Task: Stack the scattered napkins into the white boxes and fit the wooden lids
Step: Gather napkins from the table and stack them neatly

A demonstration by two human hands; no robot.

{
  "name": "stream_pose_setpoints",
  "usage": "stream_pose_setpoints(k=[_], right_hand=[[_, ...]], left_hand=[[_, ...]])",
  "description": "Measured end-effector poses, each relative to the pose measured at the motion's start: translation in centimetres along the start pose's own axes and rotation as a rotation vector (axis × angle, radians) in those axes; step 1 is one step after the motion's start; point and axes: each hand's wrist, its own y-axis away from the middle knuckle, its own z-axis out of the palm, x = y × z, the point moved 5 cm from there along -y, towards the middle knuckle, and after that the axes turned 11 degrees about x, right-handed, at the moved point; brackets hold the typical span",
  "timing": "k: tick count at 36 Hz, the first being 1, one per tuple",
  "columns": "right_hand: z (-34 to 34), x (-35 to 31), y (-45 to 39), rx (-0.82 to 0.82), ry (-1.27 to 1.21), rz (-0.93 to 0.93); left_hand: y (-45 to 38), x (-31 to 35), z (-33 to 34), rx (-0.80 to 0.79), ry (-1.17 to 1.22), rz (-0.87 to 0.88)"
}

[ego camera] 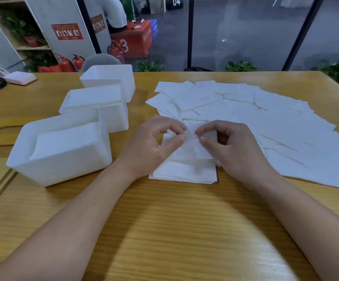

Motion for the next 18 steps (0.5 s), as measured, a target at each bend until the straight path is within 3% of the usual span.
stream_pose_setpoints(k=[6,12,18], right_hand=[[-0.1,-0.9,0.2,-0.006,-0.145,-0.019],[-0.3,-0.7,0.0,-0.017,-0.174,-0.017],[-0.5,0.3,-0.3,-0.042,0.067,0.000]], left_hand=[[-0.4,-2.2,-0.1,-0.057,-0.132,-0.146],[-0.6,-2.2,-0.4,0.007,0.010,-0.221],[-0.7,-1.7,-1.1,-0.033,0.029,-0.223]])
